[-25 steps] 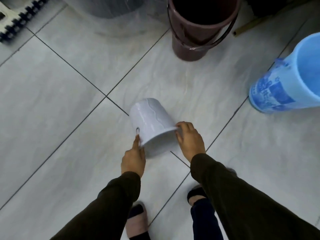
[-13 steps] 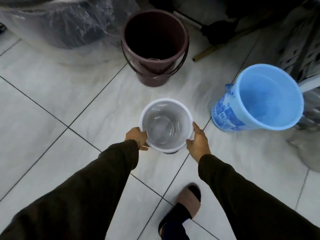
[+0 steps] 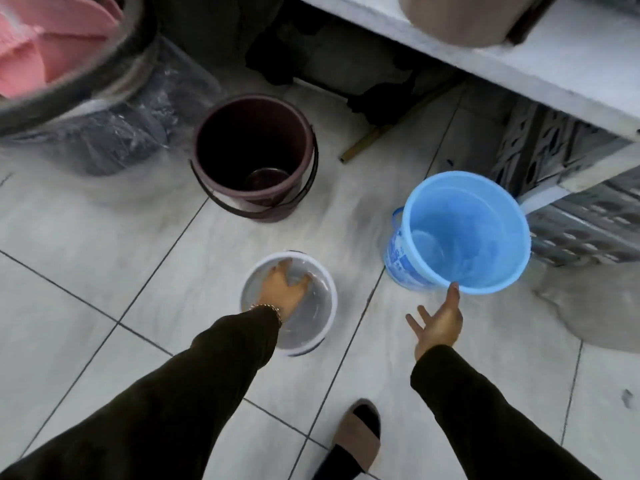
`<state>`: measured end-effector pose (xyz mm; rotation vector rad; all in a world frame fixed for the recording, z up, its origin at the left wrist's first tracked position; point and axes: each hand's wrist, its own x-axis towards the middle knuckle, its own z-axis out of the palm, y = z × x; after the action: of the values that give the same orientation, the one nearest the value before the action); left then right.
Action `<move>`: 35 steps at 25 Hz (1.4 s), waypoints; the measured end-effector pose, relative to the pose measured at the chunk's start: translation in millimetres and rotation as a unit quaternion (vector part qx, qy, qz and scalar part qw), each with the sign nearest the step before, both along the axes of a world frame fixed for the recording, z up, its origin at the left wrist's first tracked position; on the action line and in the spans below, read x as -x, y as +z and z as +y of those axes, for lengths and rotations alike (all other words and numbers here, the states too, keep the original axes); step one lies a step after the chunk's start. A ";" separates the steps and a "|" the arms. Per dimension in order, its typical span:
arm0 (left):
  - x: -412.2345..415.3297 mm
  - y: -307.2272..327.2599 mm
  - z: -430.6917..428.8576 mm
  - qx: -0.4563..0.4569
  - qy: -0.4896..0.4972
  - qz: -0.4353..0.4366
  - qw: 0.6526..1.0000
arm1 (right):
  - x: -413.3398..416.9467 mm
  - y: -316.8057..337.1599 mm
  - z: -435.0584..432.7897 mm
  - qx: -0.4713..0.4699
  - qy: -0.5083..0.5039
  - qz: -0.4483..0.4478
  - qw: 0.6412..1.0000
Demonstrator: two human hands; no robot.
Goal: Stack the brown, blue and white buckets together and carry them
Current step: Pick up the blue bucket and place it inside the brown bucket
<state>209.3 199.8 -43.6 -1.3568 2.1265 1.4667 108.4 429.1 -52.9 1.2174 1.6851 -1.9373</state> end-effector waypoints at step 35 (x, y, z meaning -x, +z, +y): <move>53.0 87.5 -292.9 -0.191 0.297 0.107 0.929 | 54.3 107.5 -329.8 -0.144 0.256 0.110 0.950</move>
<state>156.3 -93.1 43.9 -1.8287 1.4527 2.2017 54.2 99.2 54.6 0.5612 2.1901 -1.5873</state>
